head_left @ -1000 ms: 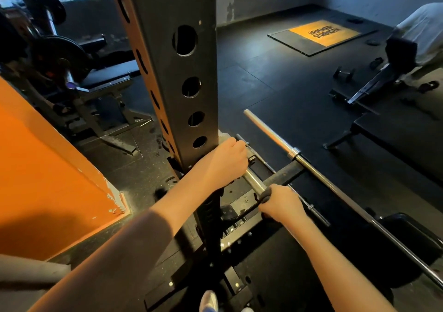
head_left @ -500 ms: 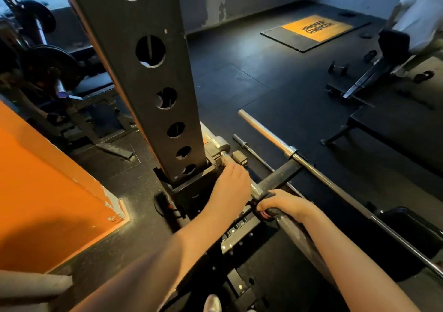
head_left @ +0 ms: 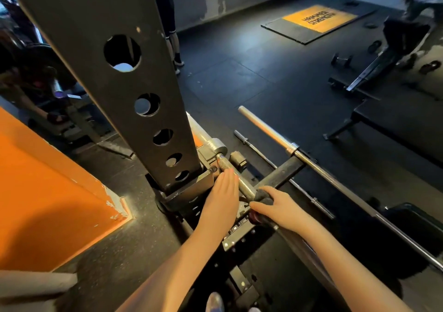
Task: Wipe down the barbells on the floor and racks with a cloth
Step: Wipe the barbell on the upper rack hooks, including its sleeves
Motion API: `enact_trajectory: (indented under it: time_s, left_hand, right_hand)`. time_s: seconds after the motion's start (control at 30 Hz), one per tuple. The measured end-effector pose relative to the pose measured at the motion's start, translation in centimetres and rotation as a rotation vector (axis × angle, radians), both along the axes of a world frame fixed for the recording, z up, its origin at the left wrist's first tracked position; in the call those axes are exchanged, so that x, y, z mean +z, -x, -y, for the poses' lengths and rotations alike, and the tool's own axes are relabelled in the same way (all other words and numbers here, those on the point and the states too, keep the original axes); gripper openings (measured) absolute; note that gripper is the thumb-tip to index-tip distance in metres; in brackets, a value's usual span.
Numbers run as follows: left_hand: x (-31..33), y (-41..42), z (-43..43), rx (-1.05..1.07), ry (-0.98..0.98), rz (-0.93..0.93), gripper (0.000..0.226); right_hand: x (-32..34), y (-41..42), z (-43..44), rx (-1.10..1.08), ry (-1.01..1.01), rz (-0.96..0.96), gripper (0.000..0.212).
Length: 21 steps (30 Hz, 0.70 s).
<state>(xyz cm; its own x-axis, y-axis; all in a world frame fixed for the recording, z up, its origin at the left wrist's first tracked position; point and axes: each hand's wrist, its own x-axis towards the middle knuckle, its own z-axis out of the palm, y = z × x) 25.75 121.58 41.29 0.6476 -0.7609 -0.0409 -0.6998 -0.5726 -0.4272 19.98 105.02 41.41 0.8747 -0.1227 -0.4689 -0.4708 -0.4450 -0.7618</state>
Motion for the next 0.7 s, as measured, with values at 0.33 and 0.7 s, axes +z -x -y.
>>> enact_trajectory:
  time_s: [0.33, 0.7]
  left_hand:
    - [-0.4, -0.4, 0.4, 0.042, 0.102, -0.089, 0.066]
    - [-1.8, -0.5, 0.9, 0.087, 0.281, -0.196, 0.065]
  right_hand:
    - [1.0, 2.7, -0.9, -0.036, -0.027, 0.123, 0.019]
    - [0.0, -2.2, -0.4, -0.143, -0.121, 0.017, 0.028]
